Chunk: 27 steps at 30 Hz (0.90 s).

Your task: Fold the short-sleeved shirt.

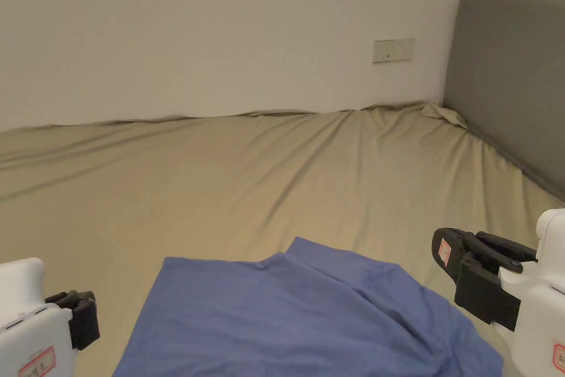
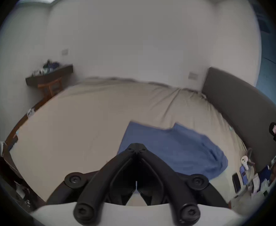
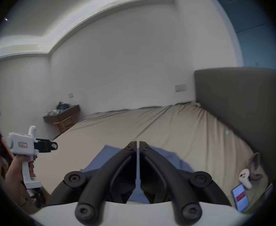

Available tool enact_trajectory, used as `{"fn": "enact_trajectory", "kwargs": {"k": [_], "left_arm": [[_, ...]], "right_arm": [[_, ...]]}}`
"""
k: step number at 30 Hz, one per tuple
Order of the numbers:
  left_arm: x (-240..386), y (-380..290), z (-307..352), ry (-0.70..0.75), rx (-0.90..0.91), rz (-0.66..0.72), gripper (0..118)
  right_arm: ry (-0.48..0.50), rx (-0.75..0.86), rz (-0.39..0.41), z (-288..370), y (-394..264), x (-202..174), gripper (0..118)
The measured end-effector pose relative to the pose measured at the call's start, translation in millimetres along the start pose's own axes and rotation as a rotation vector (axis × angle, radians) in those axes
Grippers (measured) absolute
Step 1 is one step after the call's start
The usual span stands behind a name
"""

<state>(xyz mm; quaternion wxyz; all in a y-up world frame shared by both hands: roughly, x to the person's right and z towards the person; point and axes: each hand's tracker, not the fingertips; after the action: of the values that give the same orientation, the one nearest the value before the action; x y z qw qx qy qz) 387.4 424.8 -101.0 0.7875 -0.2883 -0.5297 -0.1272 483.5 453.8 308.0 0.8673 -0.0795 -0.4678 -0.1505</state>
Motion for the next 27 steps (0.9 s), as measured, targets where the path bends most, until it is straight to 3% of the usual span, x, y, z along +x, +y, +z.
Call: {"fn": "enact_trajectory", "kwargs": {"k": [2,7,14,18,19,20,21,23,25,27], "left_arm": [[-7.1,-3.8,-18.4,-0.091,-0.070,0.025,0],[-11.4,16.2,-89.9,-0.086,-0.076,0.002,0],[-7.9,51.7,-271.5,-0.037,-0.143,-0.126,0],[-6.1,50.4,-370.5,-0.049,-0.222,-0.067,0],[-7.6,48.4,-386.3,-0.043,-0.227,-0.043,8],[-10.8,46.7,-405.0,-0.057,-0.245,0.007,44],[-11.8,44.0,-427.6,-0.060,-0.307,0.020,115],[-9.2,35.5,-446.2,-0.076,-0.317,0.045,118],[-2.7,26.0,-464.3,0.003,-0.396,0.007,118],[-8.5,17.8,-473.0,0.094,-0.337,-0.094,118]], "right_arm": [[0.017,-0.018,0.019,-14.7,-2.9,-8.1,6],[0.043,-0.042,0.040,-43.1,-4.2,-11.5,6],[0.014,-0.098,0.036,-82.6,-26.3,13.4,6],[-0.027,-0.165,0.017,-103.5,-43.1,29.9,6],[-0.033,-0.175,0.021,-107.1,-46.1,33.6,6],[-0.046,-0.198,0.027,-111.3,-49.3,38.4,6],[-0.052,-0.211,0.026,-114.7,-54.2,43.0,6],[-0.062,-0.239,0.008,-121.0,-59.9,54.1,6],[-0.067,-0.259,-0.006,-125.2,-65.7,62.0,6],[-0.079,-0.274,-0.007,-130.1,-71.6,68.7,5]]}}
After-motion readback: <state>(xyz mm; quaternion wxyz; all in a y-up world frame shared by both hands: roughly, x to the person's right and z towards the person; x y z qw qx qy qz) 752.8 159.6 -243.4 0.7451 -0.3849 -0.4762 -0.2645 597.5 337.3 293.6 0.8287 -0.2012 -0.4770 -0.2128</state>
